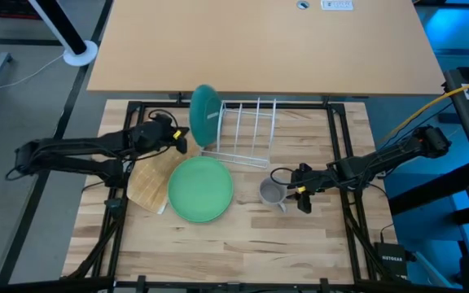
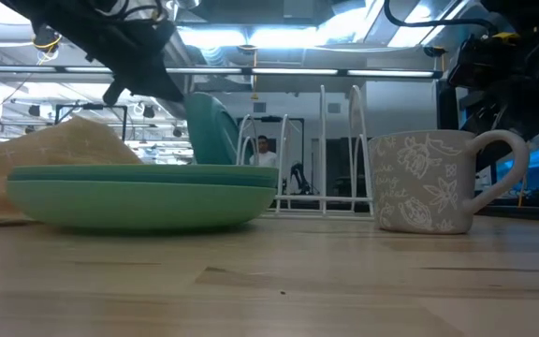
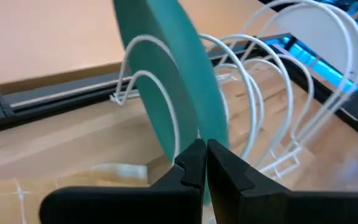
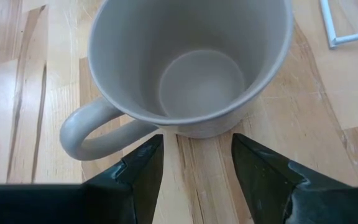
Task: Sort dishes
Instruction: Put the green plate into the dish rack
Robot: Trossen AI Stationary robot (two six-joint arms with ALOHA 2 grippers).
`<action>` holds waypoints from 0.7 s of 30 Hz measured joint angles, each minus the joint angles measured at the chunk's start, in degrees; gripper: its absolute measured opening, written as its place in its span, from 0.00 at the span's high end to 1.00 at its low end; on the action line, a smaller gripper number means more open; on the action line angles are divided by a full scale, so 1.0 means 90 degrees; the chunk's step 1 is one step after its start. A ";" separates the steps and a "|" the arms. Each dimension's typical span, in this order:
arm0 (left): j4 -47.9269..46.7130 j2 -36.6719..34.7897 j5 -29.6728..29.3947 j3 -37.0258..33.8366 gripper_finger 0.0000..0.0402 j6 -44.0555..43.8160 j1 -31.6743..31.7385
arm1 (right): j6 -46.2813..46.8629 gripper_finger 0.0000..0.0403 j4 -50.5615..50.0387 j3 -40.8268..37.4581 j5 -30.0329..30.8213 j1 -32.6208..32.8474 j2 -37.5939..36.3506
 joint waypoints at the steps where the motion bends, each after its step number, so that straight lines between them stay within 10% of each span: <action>1: -0.0048 -0.0063 0.0086 0.0000 0.99 -0.0005 0.0000 | 0.0000 0.52 0.0000 0.0000 0.0002 0.0000 0.0000; 21: -0.0278 -0.0357 0.3135 0.0002 0.99 -0.1121 -0.1275 | -0.0001 0.52 0.0003 0.0000 0.0000 0.0000 0.0000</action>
